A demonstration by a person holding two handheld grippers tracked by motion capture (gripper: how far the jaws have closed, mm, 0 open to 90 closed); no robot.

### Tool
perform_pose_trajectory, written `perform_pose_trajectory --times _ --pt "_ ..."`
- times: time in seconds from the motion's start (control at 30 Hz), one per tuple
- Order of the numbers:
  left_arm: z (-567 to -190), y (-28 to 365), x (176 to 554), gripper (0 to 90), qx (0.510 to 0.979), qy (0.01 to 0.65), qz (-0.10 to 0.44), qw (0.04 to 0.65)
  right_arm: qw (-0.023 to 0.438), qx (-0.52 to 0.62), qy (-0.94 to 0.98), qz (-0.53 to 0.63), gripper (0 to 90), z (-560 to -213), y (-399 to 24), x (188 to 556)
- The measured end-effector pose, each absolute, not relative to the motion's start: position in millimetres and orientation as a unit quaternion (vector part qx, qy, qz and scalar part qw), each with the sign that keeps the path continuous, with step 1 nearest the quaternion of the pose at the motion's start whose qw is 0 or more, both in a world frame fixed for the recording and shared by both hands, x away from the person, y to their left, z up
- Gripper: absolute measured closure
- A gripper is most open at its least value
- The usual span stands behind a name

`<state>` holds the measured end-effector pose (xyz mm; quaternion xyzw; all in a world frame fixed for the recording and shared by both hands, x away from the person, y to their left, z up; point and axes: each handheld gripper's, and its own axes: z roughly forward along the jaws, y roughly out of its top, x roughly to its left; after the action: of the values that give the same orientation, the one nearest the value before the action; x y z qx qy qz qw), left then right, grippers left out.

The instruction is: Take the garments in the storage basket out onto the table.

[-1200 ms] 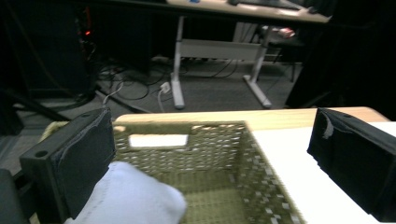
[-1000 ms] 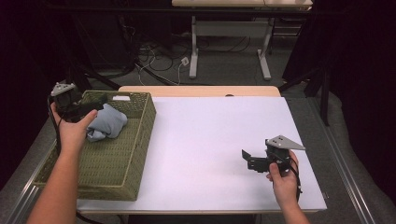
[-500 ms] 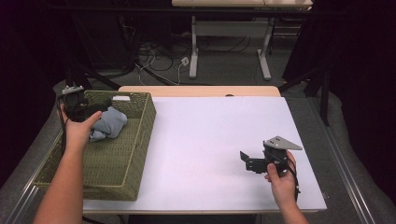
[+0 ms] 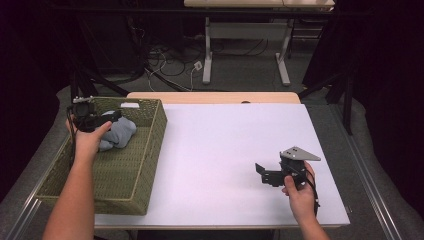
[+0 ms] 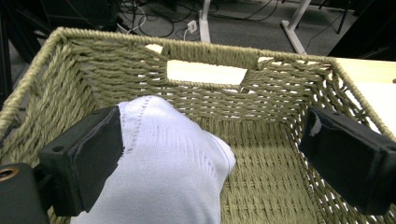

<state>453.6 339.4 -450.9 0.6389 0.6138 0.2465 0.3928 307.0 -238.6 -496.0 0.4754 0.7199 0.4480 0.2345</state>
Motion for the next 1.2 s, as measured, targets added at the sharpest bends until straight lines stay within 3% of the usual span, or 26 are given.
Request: perform_pose_trajectory --times 0.77,1.2 --pt "-483 348 467 6.3 0.639 0.651 0.222 0.345 0.23 0.472 0.727 0.443 2.5 -500 -236 308" --pt "-496 352 473 10.9 0.649 0.662 0.219 0.306 0.228 0.47 0.732 0.437 2.8 -502 -235 309"
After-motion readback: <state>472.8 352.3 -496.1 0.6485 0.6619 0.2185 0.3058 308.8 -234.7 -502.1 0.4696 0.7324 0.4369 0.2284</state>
